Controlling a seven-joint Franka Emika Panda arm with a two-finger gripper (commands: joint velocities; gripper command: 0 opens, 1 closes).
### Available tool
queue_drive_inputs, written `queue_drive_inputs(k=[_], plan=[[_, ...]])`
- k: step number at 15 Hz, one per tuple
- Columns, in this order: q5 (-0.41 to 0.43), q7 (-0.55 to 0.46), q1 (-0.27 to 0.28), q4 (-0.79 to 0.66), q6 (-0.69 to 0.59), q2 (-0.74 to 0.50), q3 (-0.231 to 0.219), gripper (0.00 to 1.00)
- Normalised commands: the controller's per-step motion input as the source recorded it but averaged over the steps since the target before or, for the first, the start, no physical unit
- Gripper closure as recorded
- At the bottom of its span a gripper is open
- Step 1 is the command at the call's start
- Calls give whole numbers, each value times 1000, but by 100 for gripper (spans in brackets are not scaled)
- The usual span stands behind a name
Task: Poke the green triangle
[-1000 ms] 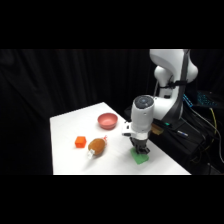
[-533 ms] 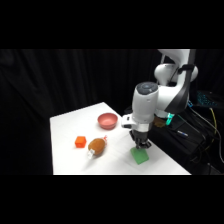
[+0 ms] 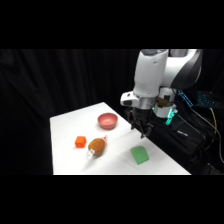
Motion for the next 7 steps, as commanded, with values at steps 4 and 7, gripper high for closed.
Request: queue_drive_inputs(k=[4,7], plan=[[104,-155,-138,13,-337,-449,112,0],[112,-180,-129,69,-262,-287,119,0]])
